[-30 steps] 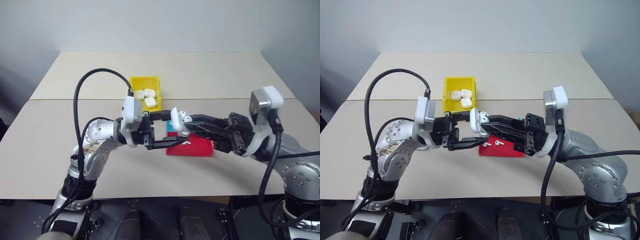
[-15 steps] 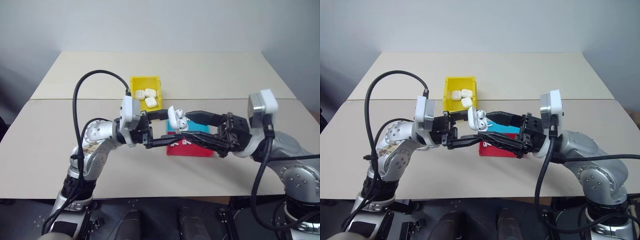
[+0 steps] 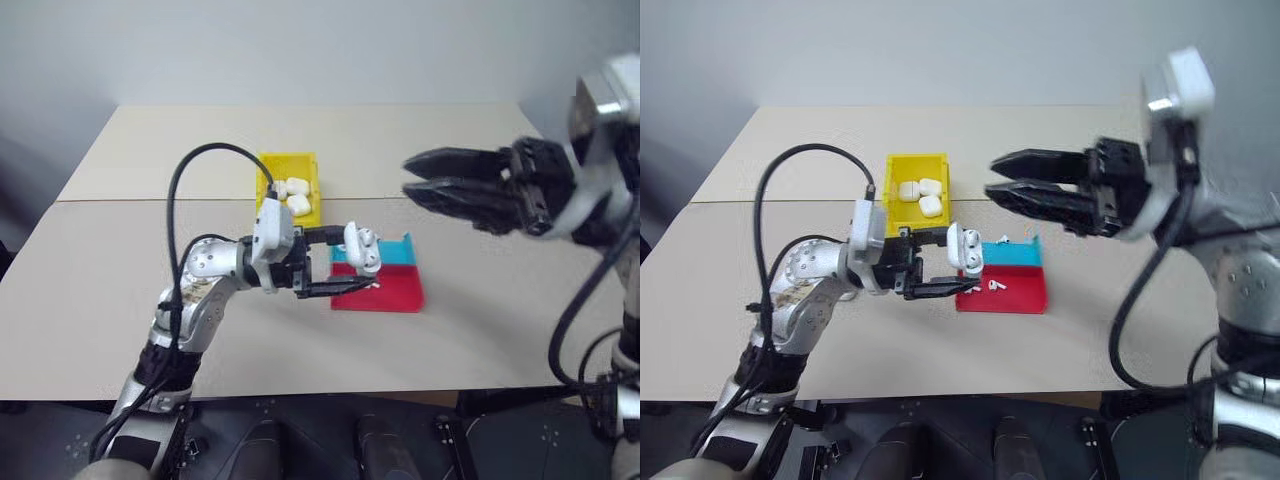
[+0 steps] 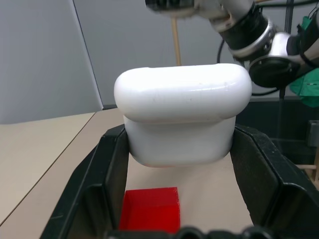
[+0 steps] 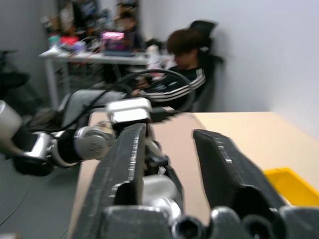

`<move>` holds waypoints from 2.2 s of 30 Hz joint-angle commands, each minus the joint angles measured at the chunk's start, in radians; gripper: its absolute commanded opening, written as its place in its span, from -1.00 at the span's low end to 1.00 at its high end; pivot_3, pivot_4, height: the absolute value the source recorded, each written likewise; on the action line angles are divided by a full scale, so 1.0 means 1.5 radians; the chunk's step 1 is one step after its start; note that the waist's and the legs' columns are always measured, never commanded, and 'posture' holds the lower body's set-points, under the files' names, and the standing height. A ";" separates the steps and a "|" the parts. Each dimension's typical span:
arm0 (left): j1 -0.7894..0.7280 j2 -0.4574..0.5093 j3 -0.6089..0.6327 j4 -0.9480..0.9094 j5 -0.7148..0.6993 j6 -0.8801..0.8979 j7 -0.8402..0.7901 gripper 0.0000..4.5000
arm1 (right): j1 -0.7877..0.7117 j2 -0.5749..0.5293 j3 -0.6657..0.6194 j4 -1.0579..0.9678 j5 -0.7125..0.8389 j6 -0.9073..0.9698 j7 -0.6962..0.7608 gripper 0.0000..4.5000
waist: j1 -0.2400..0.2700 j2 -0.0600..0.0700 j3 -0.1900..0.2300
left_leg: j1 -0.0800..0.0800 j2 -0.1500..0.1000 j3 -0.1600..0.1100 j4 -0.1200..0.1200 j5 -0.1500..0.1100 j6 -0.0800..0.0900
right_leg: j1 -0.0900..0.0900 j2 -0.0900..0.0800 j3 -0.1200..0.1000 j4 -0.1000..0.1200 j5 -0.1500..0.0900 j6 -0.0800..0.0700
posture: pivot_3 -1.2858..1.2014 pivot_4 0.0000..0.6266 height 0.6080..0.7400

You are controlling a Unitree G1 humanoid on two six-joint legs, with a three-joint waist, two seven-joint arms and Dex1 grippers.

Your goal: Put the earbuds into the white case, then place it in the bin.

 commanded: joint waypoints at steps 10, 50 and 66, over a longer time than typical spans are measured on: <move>-0.058 -0.016 -0.027 0.022 0.024 0.014 -0.004 0.23 | -0.104 0.018 0.162 0.040 -0.186 -0.041 0.129 -0.99 | 0.006 0.000 0.000 | -0.005 -0.001 0.000 0.001 0.000 0.000 | -0.002 -0.002 -0.001 -0.003 0.001 0.002 | 0.03 -0.52 1.00; -0.199 -0.090 0.019 0.210 0.429 0.085 0.626 0.23 | 0.097 0.102 -0.083 -0.033 -0.208 -0.032 -0.162 -0.99 | 0.023 -0.001 -0.001 | -0.007 -0.002 0.000 0.001 0.000 0.001 | -0.003 -0.003 -0.001 -0.004 0.004 0.004 | 0.03 -0.52 1.00; -0.273 -0.148 0.028 0.438 0.440 0.031 0.669 0.96 | 0.132 0.085 -0.076 -0.022 -0.207 -0.019 -0.192 -1.00 | 0.019 -0.001 0.000 | -0.007 -0.003 0.000 0.001 0.001 0.002 | -0.002 -0.003 -0.001 -0.005 0.005 0.004 | 0.03 -0.52 1.00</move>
